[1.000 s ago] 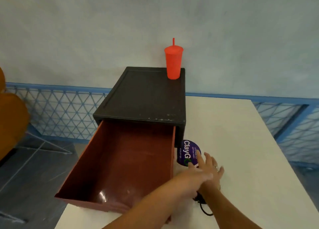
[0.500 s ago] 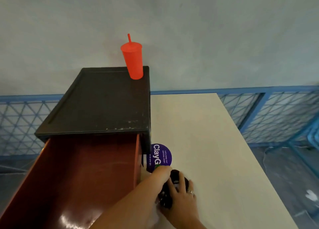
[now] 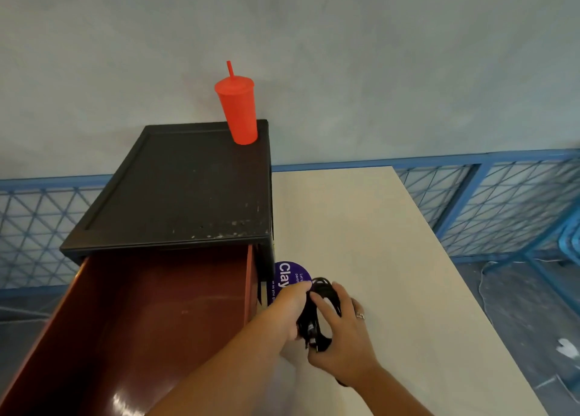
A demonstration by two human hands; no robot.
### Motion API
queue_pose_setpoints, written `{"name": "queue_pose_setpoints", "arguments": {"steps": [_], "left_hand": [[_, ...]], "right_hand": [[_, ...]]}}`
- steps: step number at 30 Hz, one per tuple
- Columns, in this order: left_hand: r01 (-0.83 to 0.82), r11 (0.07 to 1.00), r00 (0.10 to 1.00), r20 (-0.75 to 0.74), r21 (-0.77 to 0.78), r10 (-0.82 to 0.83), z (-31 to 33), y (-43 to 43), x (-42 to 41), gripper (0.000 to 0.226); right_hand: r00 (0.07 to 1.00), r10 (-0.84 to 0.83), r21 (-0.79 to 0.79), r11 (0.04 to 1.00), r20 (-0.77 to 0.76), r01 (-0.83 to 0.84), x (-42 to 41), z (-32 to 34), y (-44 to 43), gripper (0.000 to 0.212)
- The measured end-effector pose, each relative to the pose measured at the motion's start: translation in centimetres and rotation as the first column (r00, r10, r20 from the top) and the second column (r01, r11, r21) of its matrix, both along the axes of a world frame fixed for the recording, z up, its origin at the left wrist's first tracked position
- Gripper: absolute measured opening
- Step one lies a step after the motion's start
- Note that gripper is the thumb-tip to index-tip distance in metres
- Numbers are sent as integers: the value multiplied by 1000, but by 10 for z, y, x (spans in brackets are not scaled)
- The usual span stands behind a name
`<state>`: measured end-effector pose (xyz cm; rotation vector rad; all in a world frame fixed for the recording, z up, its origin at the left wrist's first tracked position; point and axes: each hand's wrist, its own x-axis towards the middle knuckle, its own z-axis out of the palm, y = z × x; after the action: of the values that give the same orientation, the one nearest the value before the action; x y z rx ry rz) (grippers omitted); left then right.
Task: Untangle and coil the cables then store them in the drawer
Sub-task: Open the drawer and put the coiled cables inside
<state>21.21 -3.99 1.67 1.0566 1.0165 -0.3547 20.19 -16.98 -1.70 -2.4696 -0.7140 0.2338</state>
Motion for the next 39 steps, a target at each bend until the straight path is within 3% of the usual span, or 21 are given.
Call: {"name": "queue_pose_setpoints", "arguments": {"steps": [7,11,17,23,28,31,35,39], "left_hand": [[-103,995,955,279,8,97,72,32,-20,33],[-250,965,905,374,82,202,104,58,-50,33],[-406,903,868,367,140,334,110,114,-99,31],[-433,901,858,318,27,403,78,169,-129,29],[-286,952,933,258,109,251,39,206,-129,28],[-144,964,975,199,222,100,22,221,-121,41],[-3,937,985,162,350,-58,6,233,-107,63],[73,882,980,131,465,-150,-2,238,-95,68]], "right_hand": [[968,138,63,986,211,-154,9,74,31,89],[945,236,17,969,226,-246,-8,109,71,96],[904,407,-48,913,132,-404,-38,124,133,103],[869,493,-137,865,45,-484,-54,108,185,105],[872,486,-199,850,-63,-488,-47,81,216,103],[880,459,-256,842,-124,-475,-36,61,231,105],[891,424,-334,826,-163,-454,-22,37,249,108],[907,379,-347,839,-181,-420,-13,21,263,107]]}}
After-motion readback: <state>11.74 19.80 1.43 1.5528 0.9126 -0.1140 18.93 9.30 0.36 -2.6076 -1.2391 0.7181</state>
